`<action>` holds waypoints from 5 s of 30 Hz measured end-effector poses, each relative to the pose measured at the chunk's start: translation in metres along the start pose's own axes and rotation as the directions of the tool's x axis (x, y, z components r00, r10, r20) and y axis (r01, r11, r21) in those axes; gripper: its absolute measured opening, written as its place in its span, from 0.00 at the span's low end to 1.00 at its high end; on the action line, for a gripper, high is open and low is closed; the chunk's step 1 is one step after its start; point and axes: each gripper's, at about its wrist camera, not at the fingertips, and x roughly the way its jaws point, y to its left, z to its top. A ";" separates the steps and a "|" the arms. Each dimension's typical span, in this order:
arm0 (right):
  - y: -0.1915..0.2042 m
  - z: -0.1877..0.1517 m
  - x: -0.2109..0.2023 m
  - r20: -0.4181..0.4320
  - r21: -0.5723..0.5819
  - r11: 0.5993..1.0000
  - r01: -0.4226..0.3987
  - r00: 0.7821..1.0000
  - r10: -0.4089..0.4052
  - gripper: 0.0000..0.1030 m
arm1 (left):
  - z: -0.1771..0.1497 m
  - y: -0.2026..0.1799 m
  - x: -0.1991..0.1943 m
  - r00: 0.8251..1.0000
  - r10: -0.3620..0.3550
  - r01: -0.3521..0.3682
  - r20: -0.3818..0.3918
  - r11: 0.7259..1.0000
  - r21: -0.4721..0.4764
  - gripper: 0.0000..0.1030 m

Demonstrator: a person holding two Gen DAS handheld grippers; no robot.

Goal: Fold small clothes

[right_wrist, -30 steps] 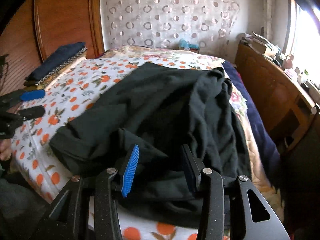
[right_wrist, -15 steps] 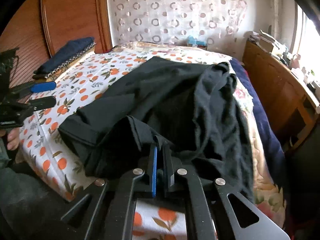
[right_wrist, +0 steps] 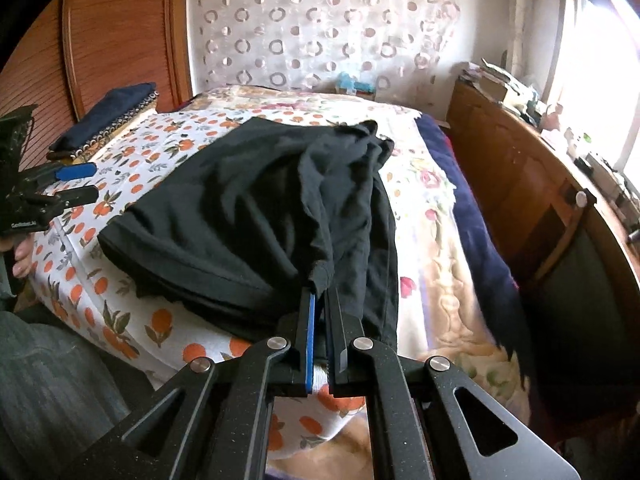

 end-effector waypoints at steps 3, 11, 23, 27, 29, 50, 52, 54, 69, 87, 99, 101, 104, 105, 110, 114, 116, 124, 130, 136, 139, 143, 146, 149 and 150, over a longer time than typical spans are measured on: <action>0.006 0.001 0.004 -0.025 -0.008 1.000 -0.010 1.000 0.010 0.04 | 0.000 -0.002 0.000 1.000 -0.001 0.001 -0.002 1.000 0.005 0.70; -0.005 0.009 0.008 0.017 0.032 0.999 0.028 0.999 -0.028 0.36 | -0.001 -0.004 0.003 1.000 -0.010 0.010 -0.004 1.000 -0.002 0.70; -0.010 0.018 0.075 0.003 0.095 0.985 -0.143 0.990 0.144 0.21 | 0.002 -0.004 0.011 0.999 -0.041 0.041 -0.009 0.998 -0.047 0.71; -0.020 0.013 0.064 0.040 0.094 0.981 -0.167 0.986 0.164 0.04 | 0.003 -0.008 0.013 0.999 -0.039 0.038 -0.011 0.999 -0.032 0.71; -0.029 0.007 0.052 0.062 0.114 0.982 -0.151 0.987 0.145 0.04 | 0.003 -0.010 0.015 0.999 -0.039 0.039 -0.017 0.999 -0.031 0.71; -0.041 0.092 0.098 0.082 0.091 0.994 -0.067 0.995 0.060 0.39 | 0.072 0.016 0.058 1.000 -0.015 0.015 -0.011 1.000 -0.010 0.76; -0.045 0.109 0.120 0.068 0.090 0.993 -0.081 0.995 0.075 0.39 | 0.080 0.020 0.067 0.999 -0.030 0.029 -0.017 0.999 -0.019 0.78; -0.049 0.121 0.141 0.050 0.083 0.994 -0.076 0.996 0.072 0.39 | 0.086 0.025 0.078 0.999 -0.037 0.036 -0.032 0.999 -0.028 0.79; -0.091 0.126 0.167 0.032 0.101 0.994 -0.029 0.999 0.026 0.04 | 0.119 0.062 0.159 0.989 -0.010 0.005 -0.151 0.999 -0.033 0.79; -0.122 0.162 0.243 -0.057 0.229 0.952 -0.203 0.974 0.221 0.65 | 0.156 0.074 0.239 0.976 -0.073 0.066 -0.205 0.997 -0.040 0.67; -0.118 0.159 0.232 -0.015 0.136 0.953 -0.271 0.961 0.275 0.10 | 0.155 0.064 0.239 0.962 -0.175 0.171 -0.208 0.985 -0.038 0.13; -0.115 0.158 0.229 0.001 0.111 0.960 -0.258 0.966 0.260 0.08 | 0.156 0.062 0.235 0.964 -0.178 0.175 -0.196 0.984 -0.035 0.09; -0.113 0.156 0.214 0.065 0.089 0.964 -0.249 0.968 0.243 0.08 | 0.160 0.057 0.217 0.973 -0.170 0.167 -0.157 0.985 -0.033 0.09; -0.111 0.154 0.207 0.092 0.081 0.966 -0.245 0.967 0.237 0.07 | 0.162 0.056 0.209 0.975 -0.172 0.169 -0.138 0.985 -0.033 0.08; -0.100 0.161 0.171 0.194 0.030 0.967 -0.251 0.951 0.241 0.07 | 0.178 0.061 0.143 0.985 -0.170 0.171 0.007 0.984 -0.060 0.08; -0.085 0.174 0.147 0.264 -0.031 0.959 -0.281 0.923 0.279 0.07 | 0.179 0.085 0.102 0.985 -0.140 0.152 0.103 0.981 -0.122 0.08; -0.077 0.185 0.145 0.281 -0.060 0.954 -0.293 0.912 0.298 0.07 | 0.177 0.101 0.095 0.987 -0.104 0.123 0.123 0.979 -0.164 0.08; -0.056 0.217 0.232 0.099 -0.093 0.968 -0.233 0.965 0.242 0.17 | 0.160 0.131 0.133 0.998 0.065 -0.063 0.005 0.979 -0.194 0.10; -0.055 0.185 0.234 0.043 -0.088 0.986 -0.144 0.988 0.148 0.32 | 0.134 0.129 0.114 0.999 0.042 -0.041 0.000 0.984 -0.175 0.52; -0.060 0.115 0.190 0.019 -0.031 0.992 -0.122 0.992 0.123 0.32 | 0.104 0.112 0.088 1.000 0.027 -0.027 -0.005 0.985 -0.170 0.72; -0.054 0.082 0.161 -0.002 -0.007 0.992 -0.123 0.992 0.123 0.32 | 0.083 0.091 0.077 1.000 0.027 -0.029 -0.015 0.988 -0.152 0.72; -0.053 0.046 0.133 -0.028 0.016 0.991 -0.135 0.990 0.135 0.32 | 0.062 0.064 0.069 0.999 0.002 -0.007 -0.038 0.992 -0.127 0.72; -0.047 0.023 0.123 -0.045 0.024 0.990 -0.138 0.989 0.139 0.32 | 0.048 0.044 0.062 0.999 -0.020 0.015 -0.049 0.995 -0.102 0.72; -0.044 0.013 0.115 -0.054 0.021 0.989 -0.150 0.987 0.151 0.31 | 0.038 0.027 0.057 0.998 -0.027 0.022 -0.059 0.996 -0.083 0.72; -0.042 0.011 0.113 -0.054 0.016 0.988 -0.155 0.986 0.156 0.25 | 0.034 0.022 0.055 0.998 -0.029 0.025 -0.061 0.997 -0.075 0.72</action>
